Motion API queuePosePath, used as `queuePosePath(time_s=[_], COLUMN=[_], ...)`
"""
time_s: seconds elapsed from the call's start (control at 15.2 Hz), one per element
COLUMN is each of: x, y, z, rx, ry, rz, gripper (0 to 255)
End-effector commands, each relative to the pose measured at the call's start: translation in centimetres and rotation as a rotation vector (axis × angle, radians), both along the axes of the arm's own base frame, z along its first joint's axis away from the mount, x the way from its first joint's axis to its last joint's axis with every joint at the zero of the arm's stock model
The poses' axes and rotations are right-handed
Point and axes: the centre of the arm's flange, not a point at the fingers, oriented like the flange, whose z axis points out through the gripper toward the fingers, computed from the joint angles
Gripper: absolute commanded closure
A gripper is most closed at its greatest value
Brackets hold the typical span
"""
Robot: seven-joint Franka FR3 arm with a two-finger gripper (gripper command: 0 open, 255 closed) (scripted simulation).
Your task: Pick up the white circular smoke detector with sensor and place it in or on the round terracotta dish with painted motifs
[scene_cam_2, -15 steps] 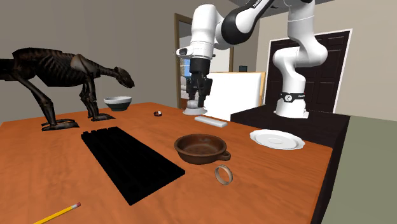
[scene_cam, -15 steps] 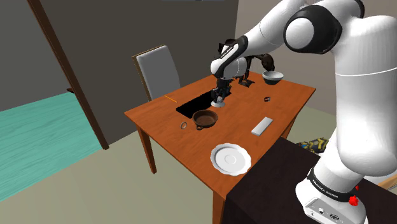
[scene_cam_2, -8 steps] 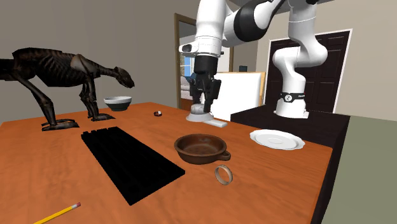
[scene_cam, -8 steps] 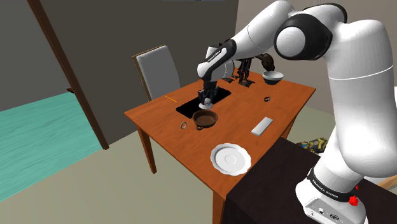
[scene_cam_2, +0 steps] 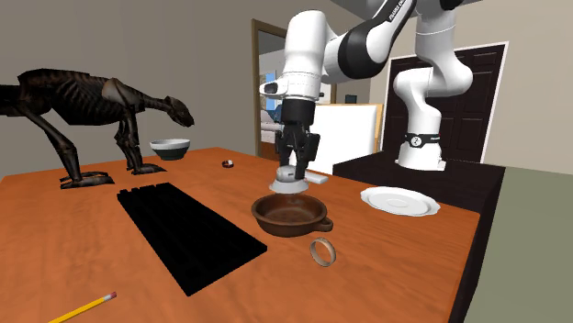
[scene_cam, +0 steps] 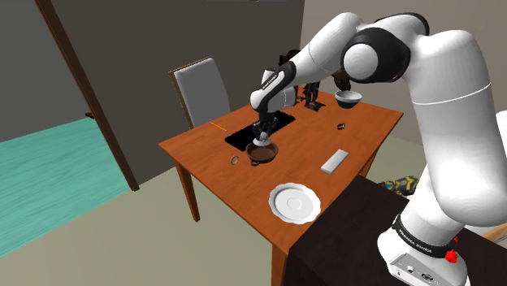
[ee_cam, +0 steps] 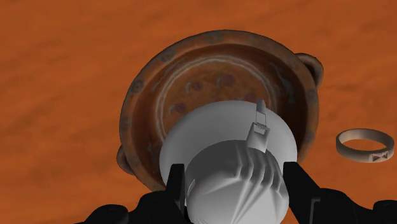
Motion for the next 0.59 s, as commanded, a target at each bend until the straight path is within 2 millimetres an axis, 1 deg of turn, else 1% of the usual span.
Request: queuePosePath(time_s=[0.0,0.4,0.53], x=[0.0,0.0,0.0], y=[0.0,0.0,0.0], z=[-1.1,-4.4,-4.4], rx=[0.000,0.000,0.000], ry=[0.000,0.000,0.000], rz=[0.000,0.000,0.000], gripper=[255,255,255])
